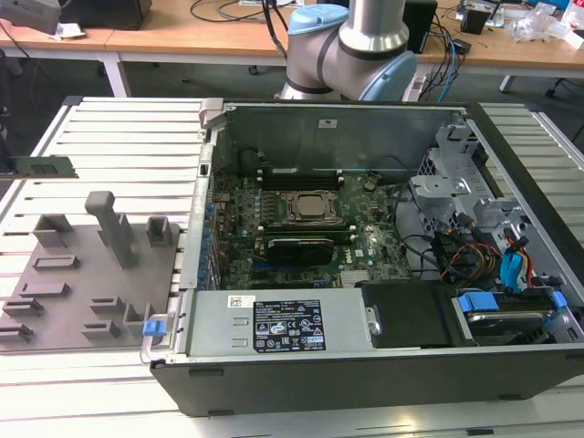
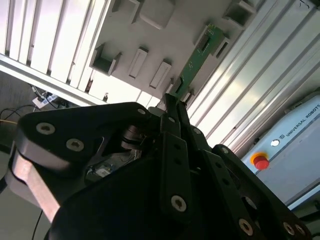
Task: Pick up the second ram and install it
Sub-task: 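Pick up the second ram and move it above second insertion slot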
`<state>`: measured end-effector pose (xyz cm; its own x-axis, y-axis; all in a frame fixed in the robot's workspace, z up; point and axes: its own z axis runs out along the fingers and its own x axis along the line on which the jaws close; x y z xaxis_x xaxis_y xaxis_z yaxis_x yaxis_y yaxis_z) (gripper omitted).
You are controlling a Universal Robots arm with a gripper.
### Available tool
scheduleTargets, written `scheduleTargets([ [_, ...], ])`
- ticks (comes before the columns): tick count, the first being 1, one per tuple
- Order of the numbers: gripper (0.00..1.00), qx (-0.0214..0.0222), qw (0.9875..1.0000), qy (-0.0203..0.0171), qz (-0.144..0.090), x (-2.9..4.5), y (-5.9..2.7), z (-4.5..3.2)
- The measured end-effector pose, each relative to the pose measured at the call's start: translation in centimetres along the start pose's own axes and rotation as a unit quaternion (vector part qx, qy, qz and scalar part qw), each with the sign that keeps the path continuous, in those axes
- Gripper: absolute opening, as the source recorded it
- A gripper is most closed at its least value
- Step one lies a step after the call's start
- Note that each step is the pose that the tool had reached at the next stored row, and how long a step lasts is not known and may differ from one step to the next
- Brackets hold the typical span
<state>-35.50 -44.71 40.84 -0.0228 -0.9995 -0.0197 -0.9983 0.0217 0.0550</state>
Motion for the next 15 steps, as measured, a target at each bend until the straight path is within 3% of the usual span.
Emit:
scheduleTargets([
  [4, 0.13, 0.0, 1.0, 0.0001, 0.0, -0.05, -2.24, -0.12],
  [15, 0.13, 0.0001, 1.0, 0.0001, 0.0, -0.12, -5.02, -0.27],
])
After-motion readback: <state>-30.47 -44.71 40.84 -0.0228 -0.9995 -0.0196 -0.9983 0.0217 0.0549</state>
